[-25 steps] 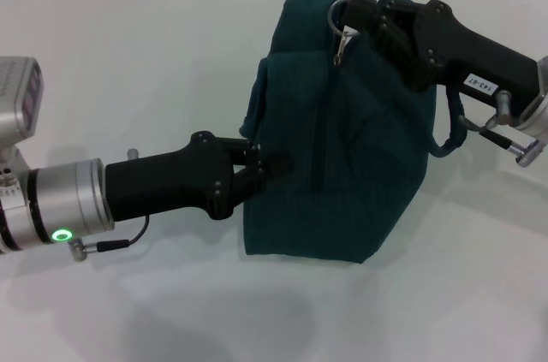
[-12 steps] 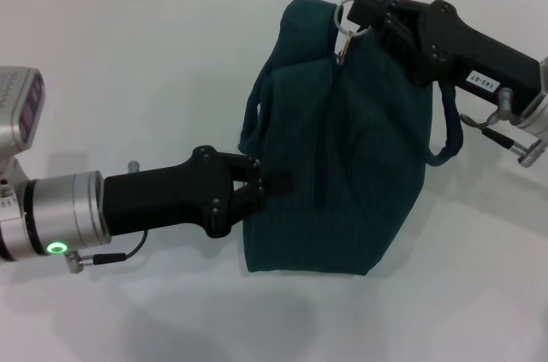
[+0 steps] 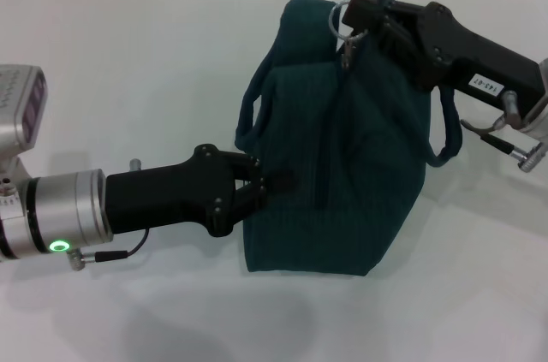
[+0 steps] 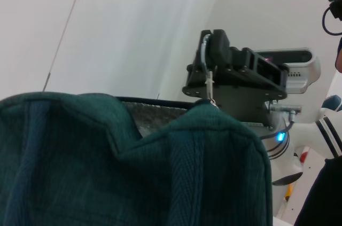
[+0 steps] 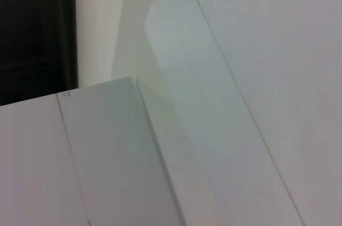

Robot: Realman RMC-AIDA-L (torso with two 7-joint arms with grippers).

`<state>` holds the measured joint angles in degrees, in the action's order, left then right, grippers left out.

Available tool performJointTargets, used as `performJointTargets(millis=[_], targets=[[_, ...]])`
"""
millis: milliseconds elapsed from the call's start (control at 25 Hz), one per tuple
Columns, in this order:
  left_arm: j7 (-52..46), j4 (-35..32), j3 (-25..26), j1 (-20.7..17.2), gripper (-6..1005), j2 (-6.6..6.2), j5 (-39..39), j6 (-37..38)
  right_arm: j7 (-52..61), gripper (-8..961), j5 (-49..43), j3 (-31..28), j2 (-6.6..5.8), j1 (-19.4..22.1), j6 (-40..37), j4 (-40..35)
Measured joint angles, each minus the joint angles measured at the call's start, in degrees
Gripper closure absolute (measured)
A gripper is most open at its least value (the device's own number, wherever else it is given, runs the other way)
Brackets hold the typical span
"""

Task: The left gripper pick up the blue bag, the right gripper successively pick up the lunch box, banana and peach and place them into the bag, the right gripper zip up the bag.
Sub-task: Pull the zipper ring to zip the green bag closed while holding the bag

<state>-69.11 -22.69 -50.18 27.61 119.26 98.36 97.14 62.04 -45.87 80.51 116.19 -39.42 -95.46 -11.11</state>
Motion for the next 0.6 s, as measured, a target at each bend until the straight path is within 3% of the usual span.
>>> performJointTargets(millis=[600], targets=[[2.22,0.0,-1.14,-0.51,931,0.03,0.12,0.29,1.32,942,-0.11,0.49,0.0,1.34,0.45,-2.83]])
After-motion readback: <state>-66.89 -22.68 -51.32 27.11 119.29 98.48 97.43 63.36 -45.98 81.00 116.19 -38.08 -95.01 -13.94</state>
